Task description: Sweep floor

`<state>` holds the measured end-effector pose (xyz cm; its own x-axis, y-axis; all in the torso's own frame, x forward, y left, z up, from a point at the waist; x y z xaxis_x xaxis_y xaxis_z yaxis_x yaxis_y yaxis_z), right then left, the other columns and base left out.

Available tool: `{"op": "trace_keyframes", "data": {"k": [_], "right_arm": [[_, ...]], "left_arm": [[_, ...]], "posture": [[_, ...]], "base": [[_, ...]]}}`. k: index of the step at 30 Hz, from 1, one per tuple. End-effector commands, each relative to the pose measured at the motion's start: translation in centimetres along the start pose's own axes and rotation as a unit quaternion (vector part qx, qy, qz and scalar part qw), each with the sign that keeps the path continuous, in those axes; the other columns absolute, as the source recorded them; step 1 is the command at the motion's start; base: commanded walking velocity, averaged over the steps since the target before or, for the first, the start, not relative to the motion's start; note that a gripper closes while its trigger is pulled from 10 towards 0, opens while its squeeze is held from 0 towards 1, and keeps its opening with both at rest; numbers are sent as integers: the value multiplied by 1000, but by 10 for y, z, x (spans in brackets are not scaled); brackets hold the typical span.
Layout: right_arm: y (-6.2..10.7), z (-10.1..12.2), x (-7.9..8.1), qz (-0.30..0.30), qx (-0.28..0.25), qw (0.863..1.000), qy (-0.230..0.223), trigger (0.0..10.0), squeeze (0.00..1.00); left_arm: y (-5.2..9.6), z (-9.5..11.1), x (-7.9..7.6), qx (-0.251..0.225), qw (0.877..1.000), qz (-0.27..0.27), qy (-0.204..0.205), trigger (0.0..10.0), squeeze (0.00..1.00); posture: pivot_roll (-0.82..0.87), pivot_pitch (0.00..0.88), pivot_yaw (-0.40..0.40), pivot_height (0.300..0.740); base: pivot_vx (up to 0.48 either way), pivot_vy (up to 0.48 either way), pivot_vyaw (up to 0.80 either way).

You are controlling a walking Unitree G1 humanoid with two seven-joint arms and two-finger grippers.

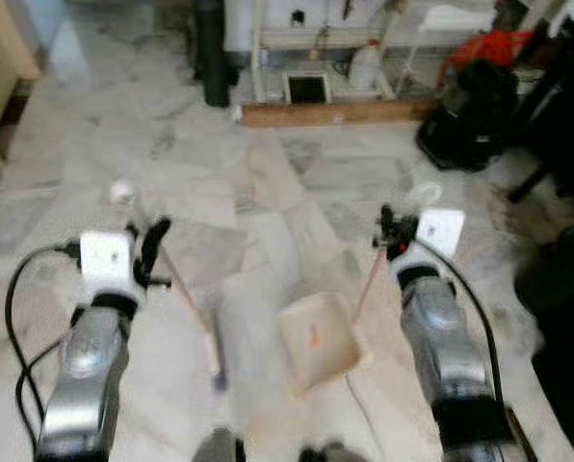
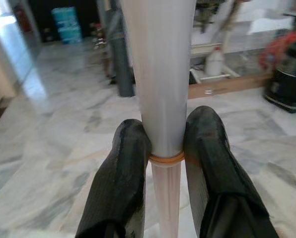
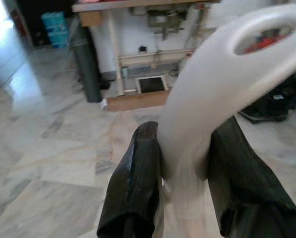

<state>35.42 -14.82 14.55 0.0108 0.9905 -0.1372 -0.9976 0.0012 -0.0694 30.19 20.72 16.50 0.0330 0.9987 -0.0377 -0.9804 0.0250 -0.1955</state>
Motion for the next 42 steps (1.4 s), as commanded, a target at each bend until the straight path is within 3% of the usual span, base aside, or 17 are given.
{"op": "trace_keyframes", "data": {"k": [1, 42], "right_arm": [[1, 4, -3, -4, -12, 1000, -20, 10000, 0], [-1, 8, -10, -15, -21, 1000, -7, 10000, 0]], "left_arm": [[-2, 8, -6, -19, 1000, -12, -7, 10000, 0], [-4, 10, -8, -23, 1000, -16, -10, 10000, 0]], "posture": [[-71, 179, -38, 740], [-73, 165, -38, 740]], "base": [[0, 0, -781], [0, 0, -781]]}}
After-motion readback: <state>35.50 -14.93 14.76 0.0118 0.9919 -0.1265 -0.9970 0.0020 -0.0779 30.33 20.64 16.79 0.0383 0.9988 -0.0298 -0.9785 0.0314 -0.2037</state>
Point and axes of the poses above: a point about 5 cm out from each wrist's last joint towards the gripper, its own y axis pointing back from the gripper into the wrist, its own z axis along the axis of the wrist's last joint, x = y × z, the point moved 2 cm from there along -y, pointing out of the wrist towards the gripper, and after that the axes turned 9 degrees about y, right-handed, at the moved point
